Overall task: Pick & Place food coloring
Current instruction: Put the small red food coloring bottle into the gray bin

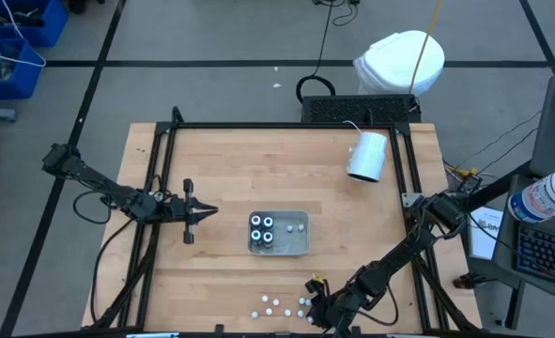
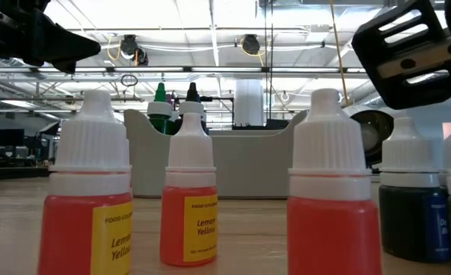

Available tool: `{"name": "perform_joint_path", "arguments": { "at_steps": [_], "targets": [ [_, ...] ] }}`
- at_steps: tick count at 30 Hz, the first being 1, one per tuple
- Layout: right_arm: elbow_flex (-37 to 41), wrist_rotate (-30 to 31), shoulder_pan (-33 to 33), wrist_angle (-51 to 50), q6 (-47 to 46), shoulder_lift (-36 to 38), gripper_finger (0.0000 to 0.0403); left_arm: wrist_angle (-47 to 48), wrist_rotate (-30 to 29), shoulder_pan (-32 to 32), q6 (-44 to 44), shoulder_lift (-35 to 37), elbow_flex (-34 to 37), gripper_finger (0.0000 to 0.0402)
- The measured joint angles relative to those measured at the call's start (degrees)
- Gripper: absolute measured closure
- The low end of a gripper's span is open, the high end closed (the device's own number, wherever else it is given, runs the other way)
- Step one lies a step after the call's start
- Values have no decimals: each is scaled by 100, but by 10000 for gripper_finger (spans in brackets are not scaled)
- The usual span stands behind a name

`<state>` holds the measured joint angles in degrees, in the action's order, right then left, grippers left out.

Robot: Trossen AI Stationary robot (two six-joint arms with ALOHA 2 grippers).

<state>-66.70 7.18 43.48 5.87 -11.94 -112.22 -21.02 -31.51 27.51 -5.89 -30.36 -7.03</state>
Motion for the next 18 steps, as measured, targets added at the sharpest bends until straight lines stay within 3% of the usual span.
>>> {"name": "perform_joint_path", "arguments": {
  "at_steps": [7, 18],
  "targets": [
    [0, -131, -10, 4, -83, 0, 307, 1, 0, 0, 0, 1, 0, 369],
    [-4, -233, -103, 23, -251, 25, 360, 3, 0, 1, 0, 2, 0, 369]
  ]
}}
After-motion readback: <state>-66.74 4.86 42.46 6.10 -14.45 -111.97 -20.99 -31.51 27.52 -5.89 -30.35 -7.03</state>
